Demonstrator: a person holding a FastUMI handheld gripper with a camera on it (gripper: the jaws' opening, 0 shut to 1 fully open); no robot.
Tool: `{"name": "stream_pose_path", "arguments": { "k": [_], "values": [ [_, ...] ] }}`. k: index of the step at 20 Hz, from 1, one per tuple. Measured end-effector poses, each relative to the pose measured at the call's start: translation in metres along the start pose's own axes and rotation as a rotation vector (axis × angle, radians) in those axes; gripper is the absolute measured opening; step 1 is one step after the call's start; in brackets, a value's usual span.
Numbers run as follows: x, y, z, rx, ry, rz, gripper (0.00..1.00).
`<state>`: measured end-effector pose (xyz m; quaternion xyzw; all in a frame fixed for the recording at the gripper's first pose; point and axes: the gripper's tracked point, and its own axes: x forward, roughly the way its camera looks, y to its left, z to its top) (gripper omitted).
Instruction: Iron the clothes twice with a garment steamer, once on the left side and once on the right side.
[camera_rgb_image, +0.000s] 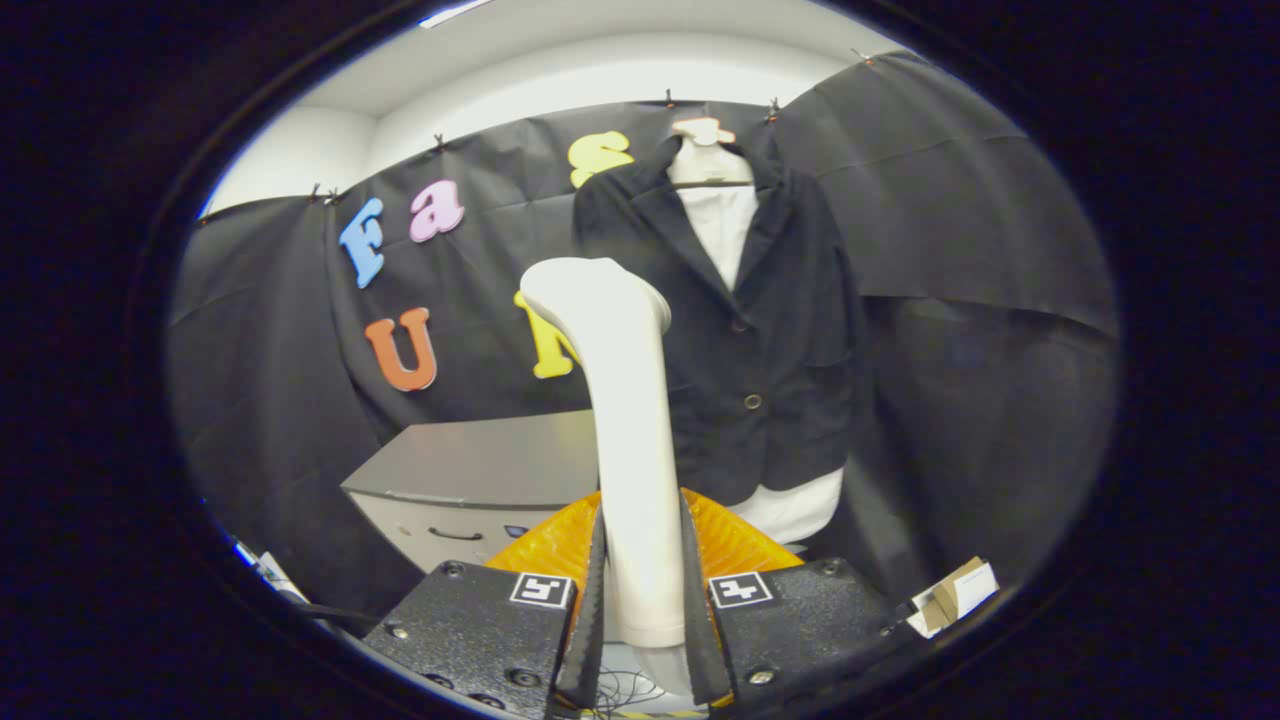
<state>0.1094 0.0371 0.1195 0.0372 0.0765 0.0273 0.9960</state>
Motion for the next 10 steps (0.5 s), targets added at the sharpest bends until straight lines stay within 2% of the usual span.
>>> {"name": "stream_pose_path", "arguments": {
  "k": [4,10],
  "values": [
    [-0.004,-0.033,0.032,0.047,-0.053,-0.037,0.37],
    [0.024,-0.050,0.091,0.063,-0.121,-0.054,0.37]
  ]
}}
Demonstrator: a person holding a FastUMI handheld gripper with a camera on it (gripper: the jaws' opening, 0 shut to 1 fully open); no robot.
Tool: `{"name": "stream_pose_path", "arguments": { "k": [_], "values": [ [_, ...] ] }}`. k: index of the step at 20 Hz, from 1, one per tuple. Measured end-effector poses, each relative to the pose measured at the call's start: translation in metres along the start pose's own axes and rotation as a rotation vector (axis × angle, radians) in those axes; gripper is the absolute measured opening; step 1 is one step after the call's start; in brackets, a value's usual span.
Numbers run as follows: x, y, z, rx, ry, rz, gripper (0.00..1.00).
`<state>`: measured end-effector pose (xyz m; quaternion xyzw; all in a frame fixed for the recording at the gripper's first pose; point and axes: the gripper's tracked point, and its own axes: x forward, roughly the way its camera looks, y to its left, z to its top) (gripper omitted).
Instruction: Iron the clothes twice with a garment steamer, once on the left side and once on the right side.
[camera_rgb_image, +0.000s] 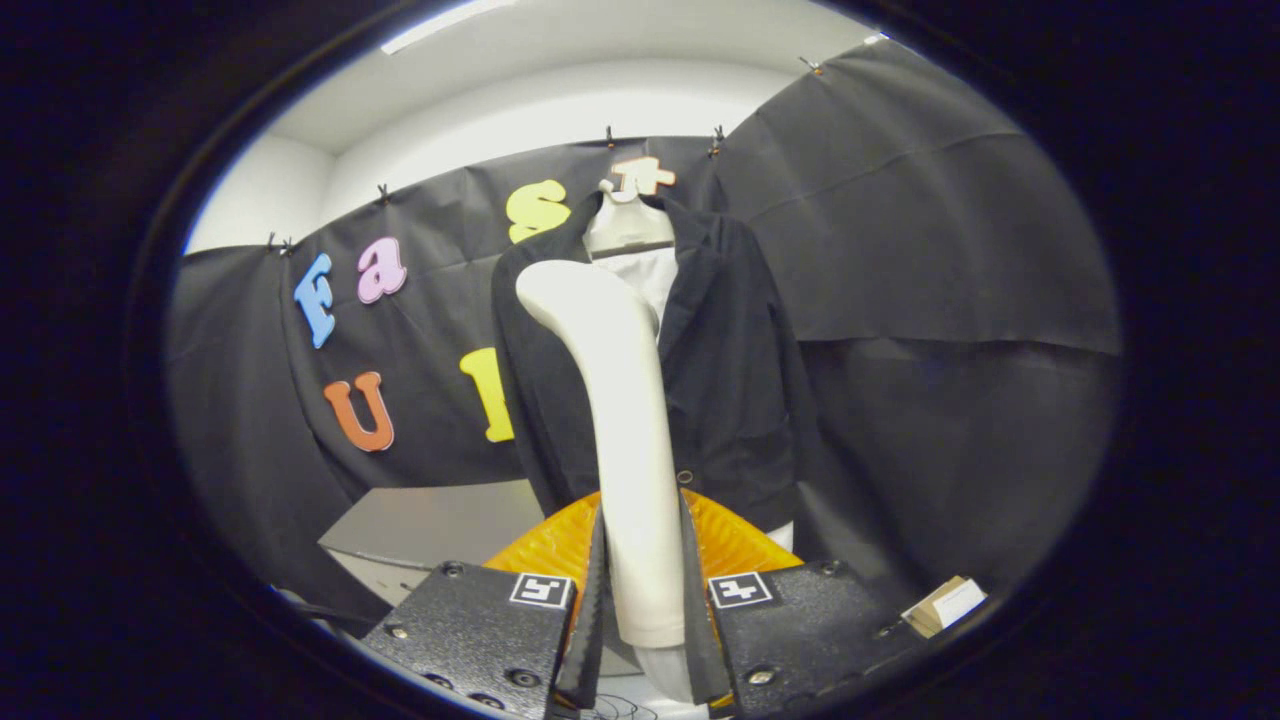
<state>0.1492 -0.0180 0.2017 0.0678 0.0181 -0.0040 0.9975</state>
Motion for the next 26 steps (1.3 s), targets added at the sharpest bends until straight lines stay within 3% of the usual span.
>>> {"name": "stream_pose_path", "arguments": {
  "k": [5,13,26],
  "values": [
    [0.040,0.020,0.040,-0.022,-0.037,0.005,0.37],
    [0.093,0.062,0.065,-0.099,-0.050,0.015,0.37],
    [0.127,0.036,0.017,-0.147,0.046,-0.078,0.37]
  ]
}}
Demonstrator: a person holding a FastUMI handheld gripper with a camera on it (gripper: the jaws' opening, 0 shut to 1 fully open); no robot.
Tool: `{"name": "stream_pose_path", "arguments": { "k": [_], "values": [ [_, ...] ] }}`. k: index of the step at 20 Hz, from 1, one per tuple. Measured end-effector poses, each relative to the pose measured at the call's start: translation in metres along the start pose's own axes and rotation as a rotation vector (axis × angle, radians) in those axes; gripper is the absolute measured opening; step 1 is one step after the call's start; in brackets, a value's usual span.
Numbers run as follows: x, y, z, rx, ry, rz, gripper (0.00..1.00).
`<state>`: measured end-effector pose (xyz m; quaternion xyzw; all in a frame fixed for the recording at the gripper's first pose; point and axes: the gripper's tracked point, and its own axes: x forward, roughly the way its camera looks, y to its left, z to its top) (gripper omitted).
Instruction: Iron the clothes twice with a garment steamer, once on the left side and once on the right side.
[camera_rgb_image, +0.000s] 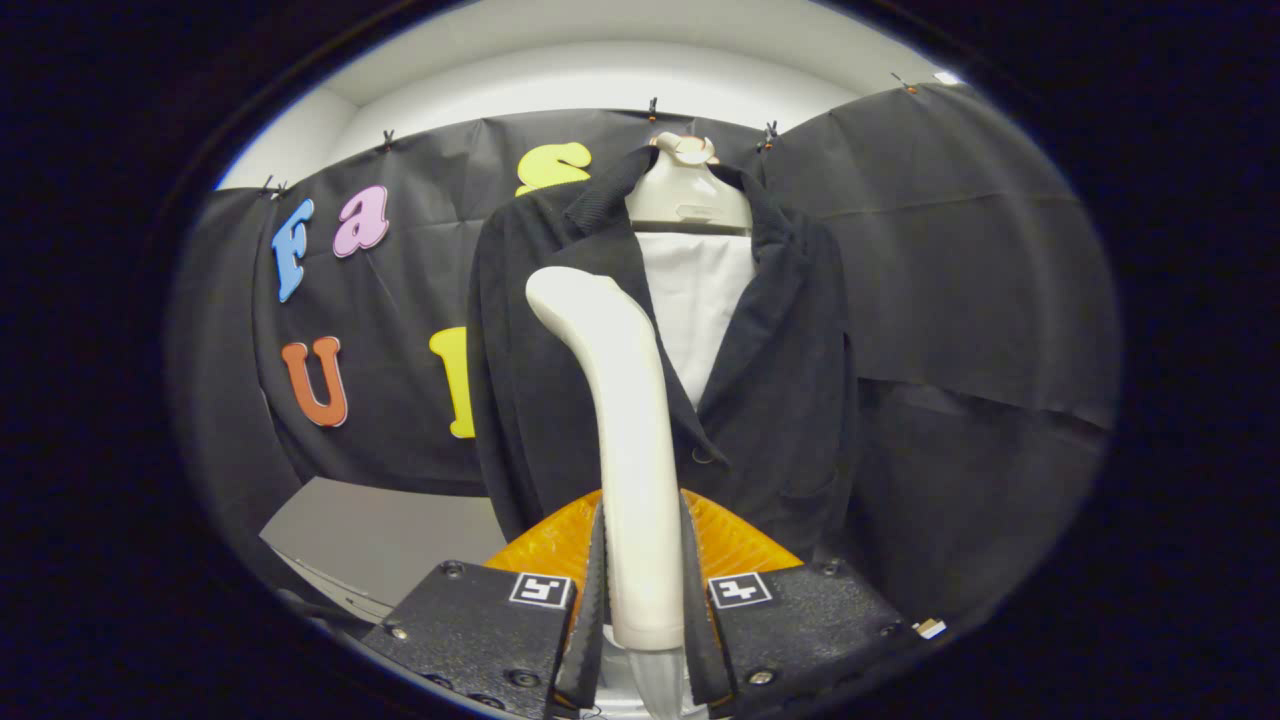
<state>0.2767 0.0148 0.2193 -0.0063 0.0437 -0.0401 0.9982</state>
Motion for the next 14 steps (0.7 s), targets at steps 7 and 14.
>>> {"name": "stream_pose_path", "arguments": {
  "k": [7,14],
  "values": [
    [0.005,-0.015,-0.038,-0.006,0.063,-0.030,0.37],
    [0.005,-0.025,-0.072,-0.009,0.115,-0.040,0.37]
  ]
}}
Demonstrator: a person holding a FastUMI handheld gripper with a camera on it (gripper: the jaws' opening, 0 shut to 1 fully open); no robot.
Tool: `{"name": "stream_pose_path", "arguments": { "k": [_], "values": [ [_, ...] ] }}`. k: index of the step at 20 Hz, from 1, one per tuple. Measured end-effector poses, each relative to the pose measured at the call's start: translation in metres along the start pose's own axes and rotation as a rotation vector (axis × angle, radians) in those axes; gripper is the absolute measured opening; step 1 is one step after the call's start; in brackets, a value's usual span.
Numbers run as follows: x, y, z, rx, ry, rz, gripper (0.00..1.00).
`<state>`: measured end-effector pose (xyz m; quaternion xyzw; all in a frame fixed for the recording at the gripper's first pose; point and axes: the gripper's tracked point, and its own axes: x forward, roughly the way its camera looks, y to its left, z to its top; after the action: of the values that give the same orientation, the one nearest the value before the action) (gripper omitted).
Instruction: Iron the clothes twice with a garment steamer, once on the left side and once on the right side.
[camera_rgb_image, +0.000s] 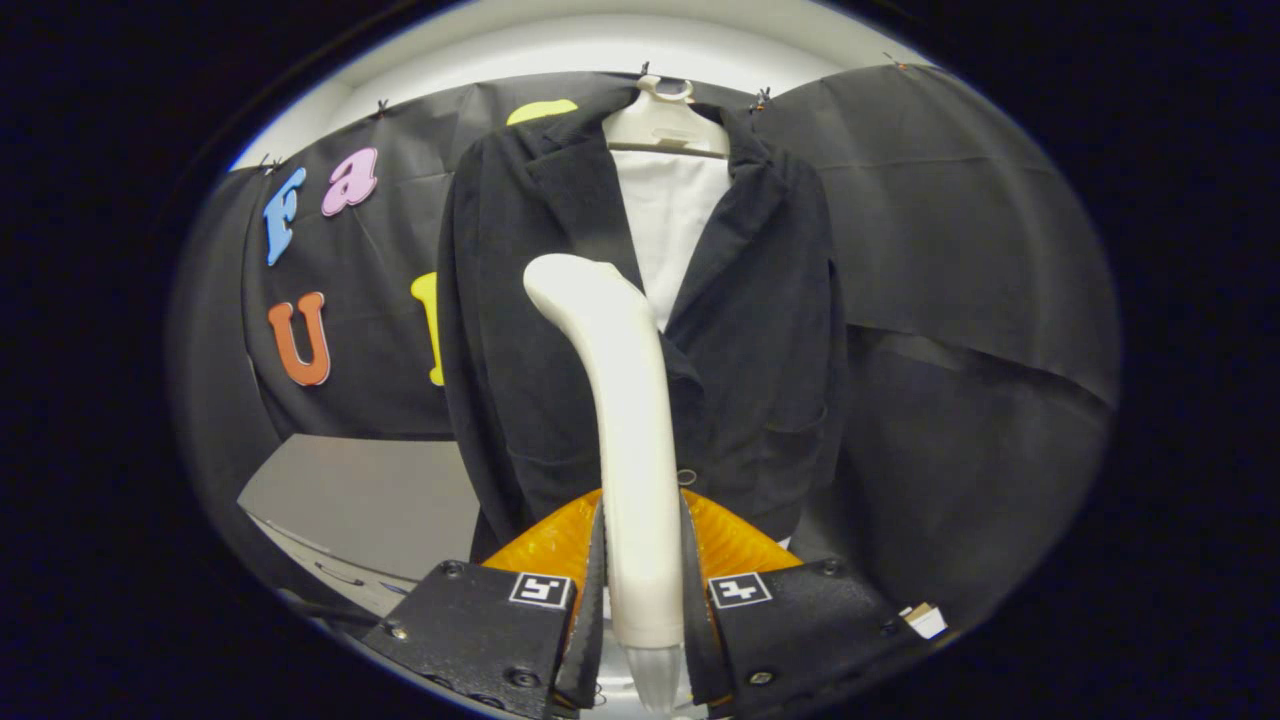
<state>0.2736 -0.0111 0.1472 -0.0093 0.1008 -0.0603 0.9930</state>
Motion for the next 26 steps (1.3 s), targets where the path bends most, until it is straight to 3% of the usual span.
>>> {"name": "stream_pose_path", "arguments": {
  "k": [14,26],
  "values": [
    [0.022,-0.006,-0.084,-0.002,0.153,-0.020,0.37],
    [0.029,-0.012,-0.129,-0.022,0.233,-0.035,0.37]
  ]
}}
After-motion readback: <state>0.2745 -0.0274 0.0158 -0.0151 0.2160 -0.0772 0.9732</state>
